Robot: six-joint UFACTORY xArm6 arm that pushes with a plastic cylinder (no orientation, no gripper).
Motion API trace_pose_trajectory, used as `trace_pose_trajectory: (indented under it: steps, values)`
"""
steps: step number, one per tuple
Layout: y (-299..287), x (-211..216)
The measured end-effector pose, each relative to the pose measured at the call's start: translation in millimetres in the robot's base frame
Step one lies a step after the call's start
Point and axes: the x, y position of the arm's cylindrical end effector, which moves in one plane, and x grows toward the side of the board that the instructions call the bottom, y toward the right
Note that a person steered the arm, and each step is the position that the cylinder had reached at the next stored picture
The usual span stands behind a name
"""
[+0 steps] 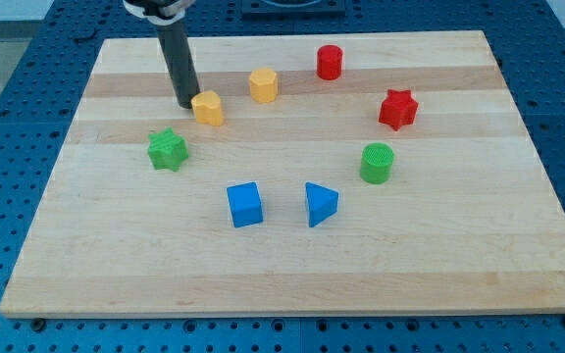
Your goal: Push the yellow heart towards the red star
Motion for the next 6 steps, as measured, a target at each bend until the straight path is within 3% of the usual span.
trace_pose_trajectory:
  steps: [2, 4, 5, 6]
  values:
    - [47, 16]
    - [-13, 25]
    - [4, 45]
    - [72, 43]
